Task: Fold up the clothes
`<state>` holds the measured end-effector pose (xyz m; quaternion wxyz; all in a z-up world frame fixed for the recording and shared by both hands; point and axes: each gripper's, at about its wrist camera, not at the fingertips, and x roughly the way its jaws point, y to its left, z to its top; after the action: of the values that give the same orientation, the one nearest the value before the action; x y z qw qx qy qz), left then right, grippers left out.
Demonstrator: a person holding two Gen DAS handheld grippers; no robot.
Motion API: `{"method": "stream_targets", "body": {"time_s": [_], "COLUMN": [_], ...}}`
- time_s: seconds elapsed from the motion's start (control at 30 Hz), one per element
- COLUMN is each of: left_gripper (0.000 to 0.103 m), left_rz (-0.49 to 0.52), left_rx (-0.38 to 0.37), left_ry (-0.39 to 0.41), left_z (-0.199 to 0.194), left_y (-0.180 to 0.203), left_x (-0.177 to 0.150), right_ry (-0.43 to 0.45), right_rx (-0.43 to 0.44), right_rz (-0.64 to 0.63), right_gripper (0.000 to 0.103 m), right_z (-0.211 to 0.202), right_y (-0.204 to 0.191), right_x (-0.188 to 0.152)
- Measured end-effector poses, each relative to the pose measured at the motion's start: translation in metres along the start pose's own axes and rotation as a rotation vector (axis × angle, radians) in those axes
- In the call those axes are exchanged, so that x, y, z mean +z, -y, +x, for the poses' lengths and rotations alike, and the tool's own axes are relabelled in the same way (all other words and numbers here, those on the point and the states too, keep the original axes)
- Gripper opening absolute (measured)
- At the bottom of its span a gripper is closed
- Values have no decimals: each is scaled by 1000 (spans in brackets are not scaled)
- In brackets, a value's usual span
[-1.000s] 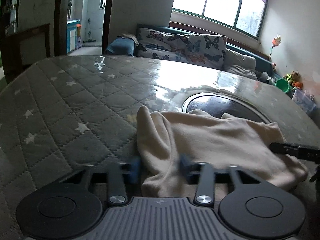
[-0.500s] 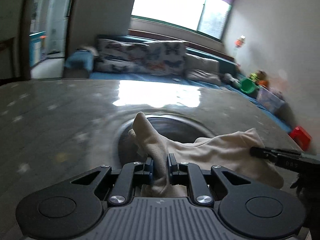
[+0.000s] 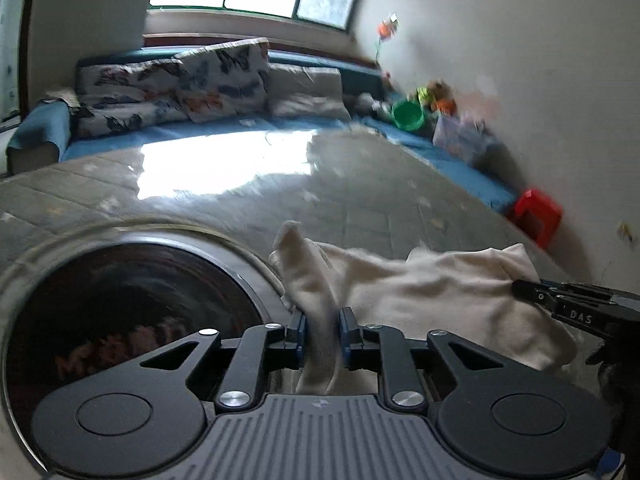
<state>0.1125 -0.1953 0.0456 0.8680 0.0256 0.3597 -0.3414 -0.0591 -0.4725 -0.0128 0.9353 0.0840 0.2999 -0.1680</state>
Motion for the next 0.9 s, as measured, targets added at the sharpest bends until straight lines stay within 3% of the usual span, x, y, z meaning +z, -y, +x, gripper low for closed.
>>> {"method": "stream_targets", "body": {"time_s": [0.07, 0.17, 0.3, 0.37, 0.5, 0.67, 0.77, 0.9], "left_gripper": [42, 43, 46, 54, 54, 54, 65, 65], "left_rz": [12, 3, -39, -60, -68, -59, -72, -73], "left_rx": [13, 44, 93, 123, 173, 268, 326, 389], "left_ry": [8, 27, 48, 56, 67, 82, 94, 108], "left_z": [-4, -17, -40, -52, -77, -114, -138, -163], "left_y": [-3, -16, -39, -50, -65, -83, -96, -109], "left_x": [-4, -5, -6, -9, -18, -32, -38, -49], "right_ry": [0, 31, 65, 60, 33, 62, 75, 62], "right_rx": [-29, -20, 50, 106, 173, 193, 242, 325], "right_rz": [-12, -28, -75, -124, -196, -282, -323, -374], "right_gripper": [22, 23, 32, 32, 34, 34, 43, 44], "right_z": [-1, -9, -11, -5, 1, -8, -19, -26], "right_y": [1, -4, -32, -57, -96, -133, -146, -170], "right_x": [-5, -6, -2, -5, -18, -29, -32, -40]}}
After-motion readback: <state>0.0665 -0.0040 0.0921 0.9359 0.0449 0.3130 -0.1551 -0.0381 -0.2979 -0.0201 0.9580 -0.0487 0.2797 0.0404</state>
